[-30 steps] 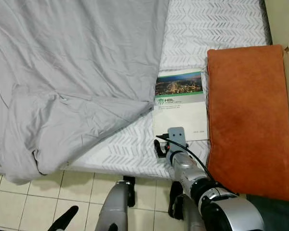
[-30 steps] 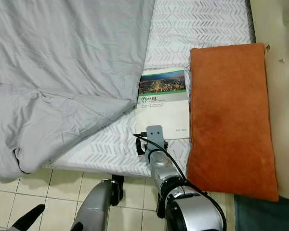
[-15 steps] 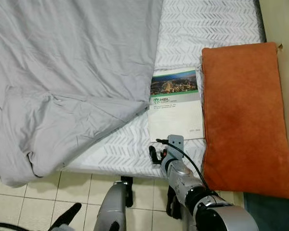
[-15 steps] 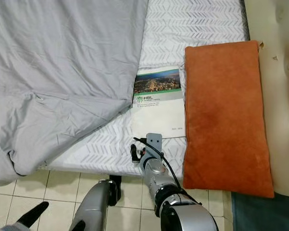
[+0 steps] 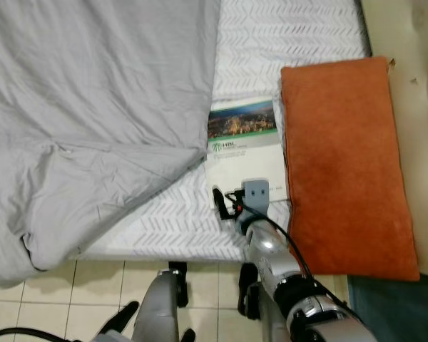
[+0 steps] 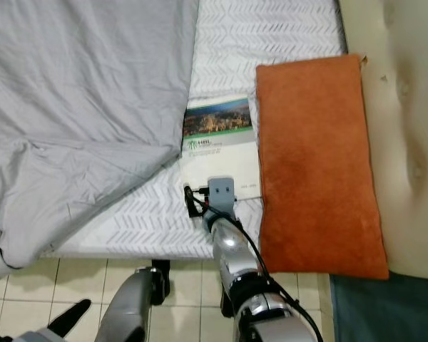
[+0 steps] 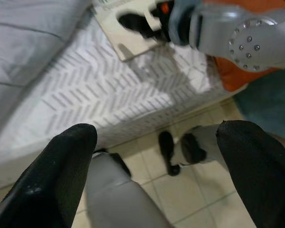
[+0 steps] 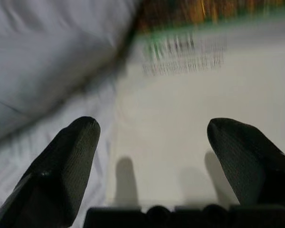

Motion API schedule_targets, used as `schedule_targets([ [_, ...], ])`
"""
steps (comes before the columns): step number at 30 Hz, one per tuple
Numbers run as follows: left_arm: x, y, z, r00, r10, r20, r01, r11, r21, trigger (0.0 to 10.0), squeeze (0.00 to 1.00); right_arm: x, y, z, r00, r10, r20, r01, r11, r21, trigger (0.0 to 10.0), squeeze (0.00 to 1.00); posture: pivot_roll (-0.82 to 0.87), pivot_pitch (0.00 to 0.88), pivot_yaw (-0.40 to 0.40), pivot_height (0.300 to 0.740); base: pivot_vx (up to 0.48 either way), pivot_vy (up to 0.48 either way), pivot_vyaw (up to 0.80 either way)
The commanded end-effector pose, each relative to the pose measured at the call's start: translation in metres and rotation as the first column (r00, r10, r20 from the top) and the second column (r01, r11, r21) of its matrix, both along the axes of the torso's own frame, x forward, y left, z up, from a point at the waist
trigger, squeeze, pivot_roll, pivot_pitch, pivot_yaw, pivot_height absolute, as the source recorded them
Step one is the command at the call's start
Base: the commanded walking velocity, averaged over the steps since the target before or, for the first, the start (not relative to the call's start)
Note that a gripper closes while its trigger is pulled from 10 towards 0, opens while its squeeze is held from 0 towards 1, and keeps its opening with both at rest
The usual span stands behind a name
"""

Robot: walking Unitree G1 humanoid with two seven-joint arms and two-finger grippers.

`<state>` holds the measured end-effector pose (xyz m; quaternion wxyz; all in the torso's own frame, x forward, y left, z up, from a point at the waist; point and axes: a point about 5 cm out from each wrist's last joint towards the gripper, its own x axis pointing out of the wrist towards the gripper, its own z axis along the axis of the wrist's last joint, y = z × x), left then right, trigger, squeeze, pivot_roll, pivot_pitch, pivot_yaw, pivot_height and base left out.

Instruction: Clean up the room

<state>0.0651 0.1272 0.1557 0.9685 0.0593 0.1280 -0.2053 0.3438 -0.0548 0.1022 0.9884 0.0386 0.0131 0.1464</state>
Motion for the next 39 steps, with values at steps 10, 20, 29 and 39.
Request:
schedule_targets([
  [10, -0.001, -0.002, -0.005, 0.999, 0.001, -0.039, 0.000, 0.999, 0.033, 10.0, 0.00, -0.021, 0.012, -0.046, 0.988, 0.042, -0.146, -0.066, 0.984, -0.162, 10.0, 0.00, 0.30, 0.655, -0.028, 0.740, 0.000, 0.000, 0.00],
  [20, -0.014, 0.011, -0.003, 0.998, -0.004, -0.058, 0.009, 0.995, 0.101, 10.0, 0.00, -0.023, -0.022, -0.076, 0.951, -0.091, -0.297, -0.036, 0.917, -0.397, 10.0, 0.00, 0.36, 0.705, 0.033, 0.740, 0.000, 0.000, 0.00],
  [29, -0.010, 0.004, -0.005, 0.997, -0.024, -0.072, 0.030, 0.997, 0.074, 10.0, 0.00, -0.025, -0.010, -0.073, 0.950, -0.096, -0.296, 0.000, 0.952, -0.307, 10.0, 0.00, 0.28, 0.678, -0.007, 0.740, 0.000, 0.000, 0.00],
  [39, 0.004, -0.012, -0.014, 0.997, -0.062, -0.043, 0.063, 0.998, 0.006, 10.0, 0.00, -0.033, -0.002, -0.047, 0.997, -0.078, -0.005, 0.077, 0.991, -0.108, 10.0, 0.00, 0.19, 0.654, -0.039, 0.740, 0.000, 0.000, 0.00],
])
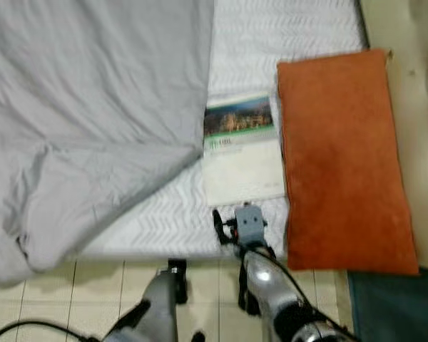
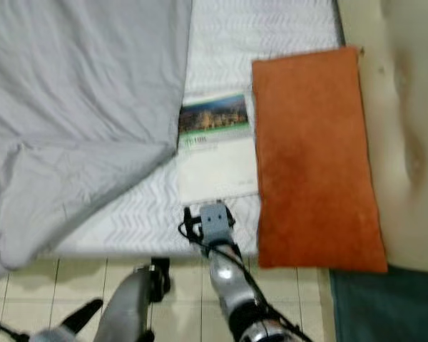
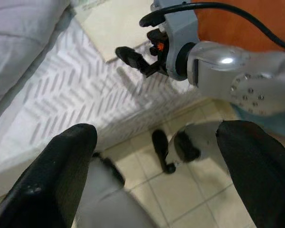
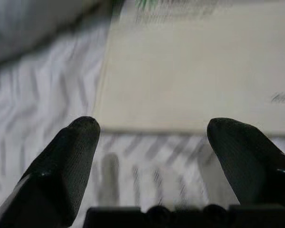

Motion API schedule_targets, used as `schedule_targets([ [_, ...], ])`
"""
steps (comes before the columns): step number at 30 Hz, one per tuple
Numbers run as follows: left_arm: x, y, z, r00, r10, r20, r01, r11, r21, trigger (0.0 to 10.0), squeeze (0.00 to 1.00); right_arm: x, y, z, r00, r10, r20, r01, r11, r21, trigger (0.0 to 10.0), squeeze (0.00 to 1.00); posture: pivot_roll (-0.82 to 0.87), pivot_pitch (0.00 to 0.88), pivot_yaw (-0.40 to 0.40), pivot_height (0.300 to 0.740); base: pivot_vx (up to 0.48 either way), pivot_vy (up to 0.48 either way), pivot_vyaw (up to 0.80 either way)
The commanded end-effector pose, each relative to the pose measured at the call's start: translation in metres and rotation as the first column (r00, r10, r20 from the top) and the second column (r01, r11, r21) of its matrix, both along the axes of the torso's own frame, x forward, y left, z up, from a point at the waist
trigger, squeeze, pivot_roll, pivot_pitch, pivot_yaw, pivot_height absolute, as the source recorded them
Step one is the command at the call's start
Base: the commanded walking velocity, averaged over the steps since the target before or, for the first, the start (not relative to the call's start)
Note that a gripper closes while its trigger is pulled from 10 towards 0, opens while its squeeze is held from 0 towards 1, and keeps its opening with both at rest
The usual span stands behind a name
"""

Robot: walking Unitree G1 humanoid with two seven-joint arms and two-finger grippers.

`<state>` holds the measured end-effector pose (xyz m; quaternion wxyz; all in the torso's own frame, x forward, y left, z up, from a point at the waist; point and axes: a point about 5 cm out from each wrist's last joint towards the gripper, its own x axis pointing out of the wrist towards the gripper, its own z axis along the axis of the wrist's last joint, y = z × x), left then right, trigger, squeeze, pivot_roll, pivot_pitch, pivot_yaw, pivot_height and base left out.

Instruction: Clean up the room

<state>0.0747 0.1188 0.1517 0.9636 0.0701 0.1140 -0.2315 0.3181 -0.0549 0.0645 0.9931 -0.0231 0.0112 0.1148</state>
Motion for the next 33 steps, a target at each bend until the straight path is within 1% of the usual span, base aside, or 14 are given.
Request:
schedule_targets([
  [1, -0.004, -0.004, -0.011, 0.998, -0.005, -0.067, 0.005, 1.000, -0.002, 10.0, 0.00, -0.005, -0.004, -0.008, 0.999, -0.028, -0.028, 0.029, 1.000, 0.010, 10.0, 0.00, 0.18, 0.654, -0.043, 0.740, 0.000, 0.000, 0.00],
  [5, 0.000, -0.010, -0.012, 0.999, -0.012, -0.048, 0.012, 1.000, -0.007, 10.0, 0.00, 0.020, -0.024, 0.011, 0.992, -0.123, 0.007, 0.123, 0.992, -0.024, 10.0, 0.00, 0.19, 0.639, -0.045, 0.740, 0.000, 0.000, 0.00],
  [6, 0.001, -0.009, -0.012, 0.999, -0.007, -0.044, 0.007, 1.000, -0.002, 10.0, 0.00, 0.026, -0.027, 0.018, 0.991, -0.130, 0.021, 0.131, 0.991, -0.031, 10.0, 0.00, 0.20, 0.633, -0.047, 0.740, 0.000, 0.000, 0.00],
  [7, 0.001, -0.009, -0.012, 0.999, -0.007, -0.044, 0.007, 1.000, -0.002, 10.0, 0.00, 0.026, -0.027, 0.018, 0.991, -0.130, 0.021, 0.131, 0.991, -0.031, 10.0, 0.00, 0.20, 0.633, -0.047, 0.740, 0.000, 0.000, 0.00],
  [9, 0.002, -0.006, -0.013, 0.999, 0.013, -0.038, -0.012, 1.000, 0.020, 10.0, 0.00, 0.041, -0.035, 0.035, 0.986, -0.159, 0.041, 0.161, 0.986, -0.050, 10.0, 0.00, 0.22, 0.634, -0.053, 0.740, 0.000, 0.000, 0.00],
  [10, 0.002, -0.006, -0.013, 0.999, 0.018, -0.036, -0.017, 0.999, 0.027, 10.0, 0.00, 0.045, -0.037, 0.040, 0.985, -0.168, 0.046, 0.171, 0.984, -0.057, 10.0, 0.00, 0.22, 0.634, -0.053, 0.740, 0.000, 0.000, 0.00],
  [11, 0.001, -0.006, -0.015, 0.999, 0.029, -0.041, -0.027, 0.999, 0.039, 10.0, 0.00, 0.052, -0.038, 0.047, 0.985, -0.169, 0.044, 0.172, 0.981, -0.093, 10.0, 0.00, 0.23, 0.633, -0.055, 0.740, 0.000, 0.000, 0.00],
  [12, 0.001, -0.006, -0.016, 0.999, 0.033, -0.043, -0.031, 0.999, 0.041, 10.0, 0.00, 0.054, -0.039, 0.048, 0.985, -0.167, 0.036, 0.170, 0.979, -0.111, 10.0, 0.00, 0.23, 0.631, -0.056, 0.740, 0.000, 0.000, 0.00],
  [19, -0.007, -0.007, -0.015, 0.998, 0.038, -0.054, -0.035, 0.998, 0.051, 10.0, 0.00, 0.059, -0.049, 0.047, 0.976, -0.217, -0.032, 0.208, 0.963, -0.169, 10.0, 0.00, 0.27, 0.612, -0.052, 0.740, 0.000, 0.000, 0.00],
  [23, -0.018, -0.005, -0.005, 0.996, 0.063, -0.067, -0.058, 0.996, 0.071, 10.0, 0.00, 0.059, -0.046, 0.042, 0.976, -0.199, -0.085, 0.178, 0.962, -0.209, 10.0, 0.00, 0.35, 0.635, -0.034, 0.740, 0.000, 0.000, 0.00],
  [24, -0.018, -0.005, -0.005, 0.996, 0.063, -0.067, -0.058, 0.996, 0.071, 10.0, 0.00, 0.059, -0.046, 0.042, 0.976, -0.199, -0.085, 0.178, 0.962, -0.209, 10.0, 0.00, 0.35, 0.635, -0.034, 0.740, 0.000, 0.000, 0.00],
  [28, -0.036, -0.001, 0.001, 0.990, 0.099, -0.100, -0.090, 0.991, 0.096, 10.0, 0.00, 0.051, -0.032, 0.027, 0.975, -0.147, -0.169, 0.107, 0.969, -0.225, 10.0, 0.00, 0.40, 0.671, -0.010, 0.740, 0.000, 0.000, 0.00],
  [30, -0.038, -0.001, 0.001, 0.989, 0.103, -0.105, -0.093, 0.991, 0.100, 10.0, 0.00, 0.050, -0.029, 0.025, 0.975, -0.134, -0.180, 0.090, 0.969, -0.231, 10.0, 0.00, 0.40, 0.676, -0.009, 0.740, 0.000, 0.000, 0.00],
  [33, -0.044, 0.000, 0.003, 0.987, 0.110, -0.113, -0.098, 0.990, 0.105, 10.0, 0.00, 0.042, -0.018, 0.014, 0.965, -0.095, -0.245, 0.040, 0.975, -0.220, 10.0, 0.00, 0.41, 0.690, -0.001, 0.740, 0.000, 0.000, 0.00],
])
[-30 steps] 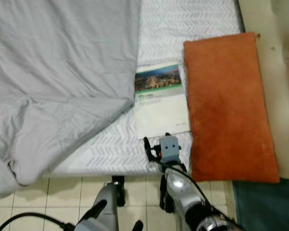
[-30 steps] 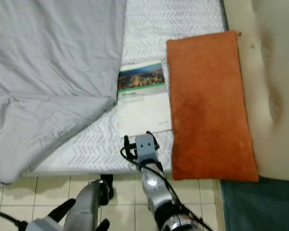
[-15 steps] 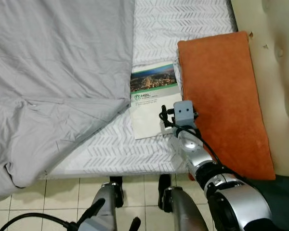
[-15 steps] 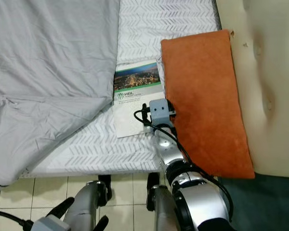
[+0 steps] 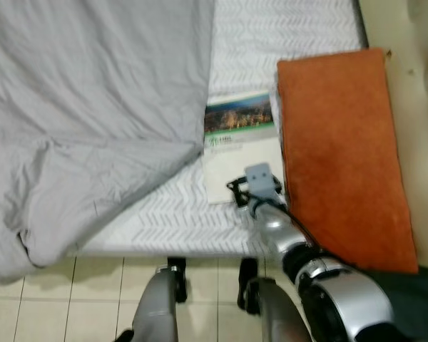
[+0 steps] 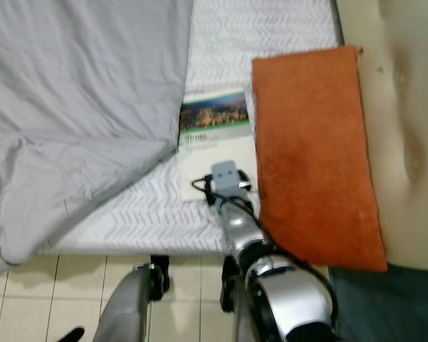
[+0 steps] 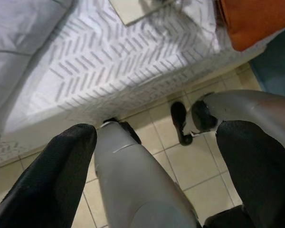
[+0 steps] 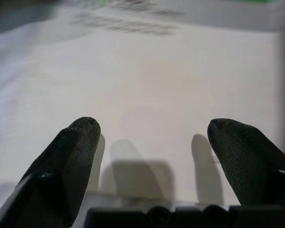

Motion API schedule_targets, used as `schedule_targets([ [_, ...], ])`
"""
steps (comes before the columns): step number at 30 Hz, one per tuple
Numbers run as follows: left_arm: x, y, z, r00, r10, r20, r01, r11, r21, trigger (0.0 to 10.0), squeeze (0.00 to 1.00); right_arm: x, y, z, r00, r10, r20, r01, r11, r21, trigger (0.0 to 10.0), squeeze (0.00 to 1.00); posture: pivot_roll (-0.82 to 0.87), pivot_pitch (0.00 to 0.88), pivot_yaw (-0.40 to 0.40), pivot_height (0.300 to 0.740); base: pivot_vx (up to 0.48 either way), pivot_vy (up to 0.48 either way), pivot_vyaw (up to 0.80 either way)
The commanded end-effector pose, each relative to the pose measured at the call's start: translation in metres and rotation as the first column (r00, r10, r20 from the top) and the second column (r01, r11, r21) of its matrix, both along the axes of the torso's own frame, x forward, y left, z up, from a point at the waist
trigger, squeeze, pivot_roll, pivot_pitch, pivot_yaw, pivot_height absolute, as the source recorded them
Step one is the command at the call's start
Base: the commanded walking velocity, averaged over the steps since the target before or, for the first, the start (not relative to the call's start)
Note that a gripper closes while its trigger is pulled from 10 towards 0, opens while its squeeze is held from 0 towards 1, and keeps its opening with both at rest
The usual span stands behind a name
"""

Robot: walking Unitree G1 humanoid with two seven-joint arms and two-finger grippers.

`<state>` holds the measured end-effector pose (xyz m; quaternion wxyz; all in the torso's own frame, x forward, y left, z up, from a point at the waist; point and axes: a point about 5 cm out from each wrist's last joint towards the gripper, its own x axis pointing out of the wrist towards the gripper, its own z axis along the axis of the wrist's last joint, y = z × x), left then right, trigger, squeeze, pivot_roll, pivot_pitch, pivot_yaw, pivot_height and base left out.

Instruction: Clean up the room

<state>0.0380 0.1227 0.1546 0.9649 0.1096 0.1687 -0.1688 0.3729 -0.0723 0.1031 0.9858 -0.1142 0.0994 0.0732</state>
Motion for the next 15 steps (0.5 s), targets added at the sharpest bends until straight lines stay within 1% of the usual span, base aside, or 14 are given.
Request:
schedule_targets([
  [1, -0.008, -0.005, 0.000, 0.999, -0.011, -0.039, 0.010, 1.000, -0.021, 10.0, 0.00, -0.016, 0.002, -0.029, 0.991, 0.024, -0.130, -0.025, 1.000, -0.006, 10.0, 0.00, 0.41, 0.689, 0.000, 0.740, 0.000, 0.000, 0.00],
  [2, -0.008, -0.005, 0.000, 0.999, -0.011, -0.039, 0.010, 1.000, -0.021, 10.0, 0.00, -0.016, 0.002, -0.029, 0.991, 0.024, -0.130, -0.025, 1.000, -0.006, 10.0, 0.00, 0.41, 0.689, 0.000, 0.740, 0.000, 0.000, 0.00],
  [4, -0.009, -0.005, 0.001, 0.999, -0.010, -0.042, 0.009, 1.000, -0.021, 10.0, 0.00, -0.021, 0.007, -0.037, 0.983, 0.054, -0.177, -0.053, 0.999, 0.008, 10.0, 0.00, 0.40, 0.686, 0.002, 0.740, 0.000, 0.000, 0.00],
  [5, -0.009, -0.005, 0.001, 0.999, -0.010, -0.042, 0.009, 1.000, -0.021, 10.0, 0.00, -0.021, 0.007, -0.037, 0.983, 0.054, -0.177, -0.053, 0.999, 0.008, 10.0, 0.00, 0.40, 0.686, 0.002, 0.740, 0.000, 0.000, 0.00],
  [6, -0.009, -0.005, 0.001, 0.999, -0.010, -0.043, 0.009, 1.000, -0.021, 10.0, 0.00, -0.024, 0.008, -0.041, 0.979, 0.060, -0.196, -0.057, 0.998, 0.020, 10.0, 0.00, 0.39, 0.686, -0.003, 0.740, 0.000, 0.000, 0.00],
  [7, -0.006, -0.005, -0.001, 0.999, -0.017, -0.041, 0.016, 1.000, -0.022, 10.0, 0.00, -0.029, 0.010, -0.048, 0.970, 0.063, -0.236, -0.050, 0.997, 0.060, 10.0, 0.00, 0.37, 0.679, -0.009, 0.740, 0.000, 0.000, 0.00],
  [10, -0.005, -0.005, -0.001, 0.999, -0.019, -0.038, 0.018, 1.000, -0.023, 10.0, 0.00, -0.031, 0.010, -0.051, 0.966, 0.062, -0.251, -0.044, 0.996, 0.078, 10.0, 0.00, 0.37, 0.679, -0.009, 0.740, 0.000, 0.000, 0.00],
  [12, -0.002, -0.005, -0.002, 0.999, -0.026, -0.033, 0.025, 0.999, -0.026, 10.0, 0.00, -0.037, 0.010, -0.059, 0.959, 0.059, -0.278, -0.032, 0.995, 0.098, 10.0, 0.00, 0.35, 0.673, -0.014, 0.740, 0.000, 0.000, 0.00],
  [13, -0.002, -0.005, -0.002, 0.999, -0.026, -0.033, 0.025, 0.999, -0.026, 10.0, 0.00, -0.037, 0.010, -0.059, 0.959, 0.059, -0.278, -0.032, 0.995, 0.098, 10.0, 0.00, 0.35, 0.673, -0.014, 0.740, 0.000, 0.000, 0.00],
  [14, 0.002, -0.006, -0.005, 0.999, -0.036, -0.021, 0.035, 0.999, -0.030, 10.0, 0.00, -0.042, 0.007, -0.065, 0.958, 0.039, -0.285, 0.000, 0.991, 0.134, 10.0, 0.00, 0.31, 0.675, -0.029, 0.740, 0.000, 0.000, 0.00],
  [15, 0.004, -0.006, -0.007, 0.999, -0.039, -0.016, 0.038, 0.999, -0.032, 10.0, 0.00, -0.043, 0.006, -0.067, 0.958, 0.035, -0.285, 0.008, 0.989, 0.148, 10.0, 0.00, 0.30, 0.674, -0.032, 0.740, 0.000, 0.000, 0.00],
])
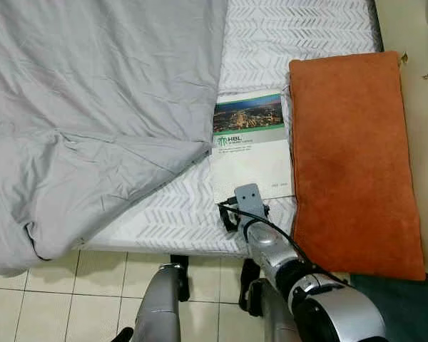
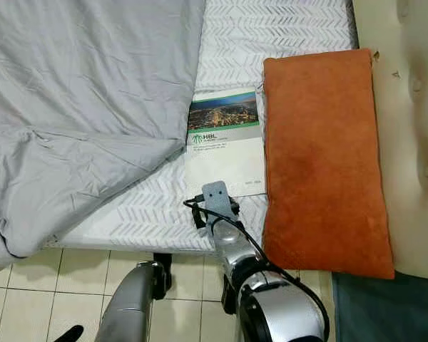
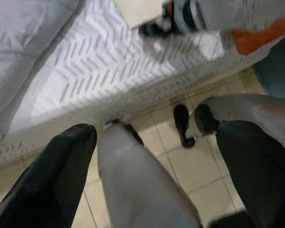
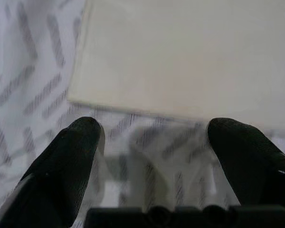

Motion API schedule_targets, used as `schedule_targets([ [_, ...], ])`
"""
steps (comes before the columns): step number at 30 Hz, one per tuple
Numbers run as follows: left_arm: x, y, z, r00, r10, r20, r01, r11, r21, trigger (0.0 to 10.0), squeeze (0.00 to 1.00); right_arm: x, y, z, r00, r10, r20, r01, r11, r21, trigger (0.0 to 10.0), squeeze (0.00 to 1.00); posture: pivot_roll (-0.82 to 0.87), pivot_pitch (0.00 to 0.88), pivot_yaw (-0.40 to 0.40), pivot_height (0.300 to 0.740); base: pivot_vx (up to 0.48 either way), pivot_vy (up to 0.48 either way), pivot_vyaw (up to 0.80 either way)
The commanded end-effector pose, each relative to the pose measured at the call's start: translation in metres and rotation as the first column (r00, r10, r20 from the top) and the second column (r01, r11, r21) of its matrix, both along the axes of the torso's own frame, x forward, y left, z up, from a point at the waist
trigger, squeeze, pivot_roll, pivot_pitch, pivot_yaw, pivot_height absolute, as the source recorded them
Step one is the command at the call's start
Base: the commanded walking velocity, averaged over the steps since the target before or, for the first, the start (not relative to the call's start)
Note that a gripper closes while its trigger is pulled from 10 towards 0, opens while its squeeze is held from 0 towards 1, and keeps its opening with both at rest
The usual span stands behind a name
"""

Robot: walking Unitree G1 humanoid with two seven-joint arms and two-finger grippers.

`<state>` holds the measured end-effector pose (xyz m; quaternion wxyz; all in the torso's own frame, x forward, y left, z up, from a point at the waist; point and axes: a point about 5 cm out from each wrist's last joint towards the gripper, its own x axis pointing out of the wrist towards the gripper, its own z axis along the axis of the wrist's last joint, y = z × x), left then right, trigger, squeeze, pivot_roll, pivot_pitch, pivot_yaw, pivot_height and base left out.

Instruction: Clean up the room

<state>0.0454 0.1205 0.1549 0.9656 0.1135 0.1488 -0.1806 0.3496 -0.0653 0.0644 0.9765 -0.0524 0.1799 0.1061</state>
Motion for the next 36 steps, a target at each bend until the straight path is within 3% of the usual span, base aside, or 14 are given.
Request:
schedule_targets([
  [1, 0.000, -0.004, -0.009, 0.999, -0.017, -0.048, 0.015, 0.999, -0.031, 10.0, 0.00, -0.023, 0.000, -0.032, 0.993, -0.016, -0.118, 0.020, 0.999, 0.040, 10.0, 0.00, 0.28, 0.669, -0.038, 0.740, 0.000, 0.000, 0.00],
  [6, 0.010, -0.006, -0.011, 0.999, -0.048, -0.017, 0.047, 0.998, -0.052, 10.0, 0.00, -0.040, 0.003, -0.048, 0.992, -0.015, -0.129, 0.029, 0.994, 0.109, 10.0, 0.00, 0.23, 0.634, -0.042, 0.740, 0.000, 0.000, 0.00],
  [11, 0.030, -0.002, -0.024, 0.997, -0.070, 0.014, 0.070, 0.997, -0.037, 10.0, 0.00, -0.073, 0.008, -0.073, 0.989, 0.034, -0.141, -0.012, 0.987, 0.158, 10.0, 0.00, 0.17, 0.605, -0.049, 0.740, 0.000, 0.000, 0.00],
  [13, 0.042, -0.001, -0.028, 0.997, -0.065, 0.030, 0.066, 0.997, -0.036, 10.0, 0.00, -0.092, 0.004, -0.082, 0.994, 0.046, -0.102, -0.027, 0.983, 0.181, 10.0, 0.00, 0.14, 0.585, -0.059, 0.740, 0.000, 0.000, 0.00],
  [17, 0.084, 0.005, -0.037, 0.996, -0.025, 0.088, 0.028, 0.999, -0.040, 10.0, 0.00, -0.151, -0.020, -0.084, 0.999, 0.031, -0.028, -0.025, 0.983, 0.183, 10.0, 0.00, 0.05, 0.507, -0.067, 0.740, 0.000, 0.000, 0.00],
  [18, 0.117, 0.013, -0.039, 0.991, -0.006, 0.131, 0.011, 0.999, -0.038, 10.0, 0.00, -0.180, -0.032, -0.072, 0.999, 0.046, 0.012, -0.047, 0.986, 0.157, 10.0, 0.00, -0.02, 0.471, -0.063, 0.740, 0.000, 0.000, 0.00],
  [19, 0.117, 0.013, -0.039, 0.991, -0.006, 0.131, 0.011, 0.999, -0.038, 10.0, 0.00, -0.180, -0.032, -0.072, 0.999, 0.046, 0.012, -0.047, 0.986, 0.157, 10.0, 0.00, -0.02, 0.471, -0.063, 0.740, 0.000, 0.000, 0.00],
  [23, 0.193, 0.029, -0.053, 0.984, 0.008, 0.178, -0.008, 1.000, 0.002, 10.0, 0.00, -0.209, -0.069, -0.070, 0.998, -0.065, 0.014, 0.064, 0.995, 0.080, 10.0, 0.00, -0.17, 0.410, -0.042, 0.740, 0.000, 0.000, 0.00],
  [26, 0.222, 0.032, -0.057, 0.980, 0.014, 0.198, -0.018, 1.000, 0.017, 10.0, 0.00, -0.215, -0.083, -0.057, 0.988, -0.146, 0.044, 0.141, 0.985, 0.103, 10.0, 0.00, -0.20, 0.399, -0.024, 0.740, 0.000, 0.000, 0.00],
  [29, 0.250, 0.029, -0.069, 0.983, -0.002, 0.182, -0.005, 0.999, 0.041, 10.0, 0.00, -0.229, -0.084, -0.026, 0.984, -0.152, 0.091, 0.135, 0.976, 0.171, 10.0, 0.00, -0.27, 0.381, -0.002, 0.740, 0.000, 0.000, 0.00],
  [31, 0.256, 0.027, -0.075, 0.986, -0.014, 0.164, 0.006, 0.999, 0.052, 10.0, 0.00, -0.235, -0.084, -0.018, 0.985, -0.147, 0.090, 0.129, 0.975, 0.181, 10.0, 0.00, -0.29, 0.384, 0.001, 0.740, 0.000, 0.000, 0.00],
  [34, 0.268, 0.018, -0.080, 0.986, -0.041, 0.160, 0.041, 0.999, 0.003, 10.0, 0.00, -0.248, -0.084, -0.005, 0.989, -0.132, 0.068, 0.119, 0.978, 0.173, 10.0, 0.00, -0.31, 0.387, 0.004, 0.740, 0.000, 0.000, 0.00],
  [35, 0.284, 0.005, -0.092, 0.996, -0.050, 0.074, 0.050, 0.999, 0.003, 10.0, 0.00, -0.266, -0.092, 0.000, 0.989, -0.140, 0.039, 0.134, 0.981, 0.142, 10.0, 0.00, -0.37, 0.408, 0.013, 0.740, 0.000, 0.000, 0.00],
  [36, 0.287, 0.001, -0.096, 0.998, -0.057, 0.029, 0.057, 0.998, 0.011, 10.0, 0.00, -0.272, -0.094, 0.000, 0.989, -0.144, 0.032, 0.139, 0.981, 0.134, 10.0, 0.00, -0.38, 0.413, 0.013, 0.740, 0.000, 0.000, 0.00],
])
